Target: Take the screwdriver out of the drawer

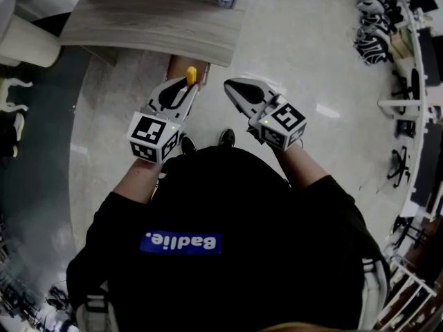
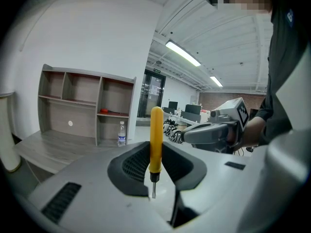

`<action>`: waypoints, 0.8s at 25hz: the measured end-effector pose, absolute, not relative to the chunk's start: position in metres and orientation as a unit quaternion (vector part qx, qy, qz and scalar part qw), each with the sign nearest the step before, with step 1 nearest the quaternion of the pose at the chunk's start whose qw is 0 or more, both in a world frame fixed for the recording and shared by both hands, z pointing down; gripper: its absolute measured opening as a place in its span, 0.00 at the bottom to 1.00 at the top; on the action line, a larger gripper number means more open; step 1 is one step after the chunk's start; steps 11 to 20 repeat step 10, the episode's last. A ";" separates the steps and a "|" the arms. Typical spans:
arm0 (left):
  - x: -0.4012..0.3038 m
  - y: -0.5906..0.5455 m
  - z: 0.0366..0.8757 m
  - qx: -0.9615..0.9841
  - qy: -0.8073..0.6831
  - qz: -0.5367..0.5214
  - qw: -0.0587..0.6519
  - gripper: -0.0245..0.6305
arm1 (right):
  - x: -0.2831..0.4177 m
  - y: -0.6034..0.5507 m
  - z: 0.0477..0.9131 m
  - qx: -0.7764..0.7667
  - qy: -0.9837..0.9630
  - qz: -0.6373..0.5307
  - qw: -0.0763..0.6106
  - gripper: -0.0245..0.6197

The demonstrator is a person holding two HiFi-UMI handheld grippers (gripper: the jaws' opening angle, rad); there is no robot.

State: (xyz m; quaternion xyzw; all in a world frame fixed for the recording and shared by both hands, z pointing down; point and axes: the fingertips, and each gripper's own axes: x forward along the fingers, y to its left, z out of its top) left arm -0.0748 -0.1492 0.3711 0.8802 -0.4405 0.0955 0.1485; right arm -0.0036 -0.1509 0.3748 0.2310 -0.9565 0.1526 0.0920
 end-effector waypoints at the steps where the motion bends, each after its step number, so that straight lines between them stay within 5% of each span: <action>1: -0.075 -0.148 0.371 0.881 -0.440 0.096 0.148 0.15 | -0.004 -0.150 0.375 0.231 -0.957 0.152 0.091 0.09; 20: -0.075 -0.146 0.372 0.881 -0.440 0.095 0.146 0.15 | -0.002 -0.149 0.376 0.236 -0.956 0.148 0.089 0.09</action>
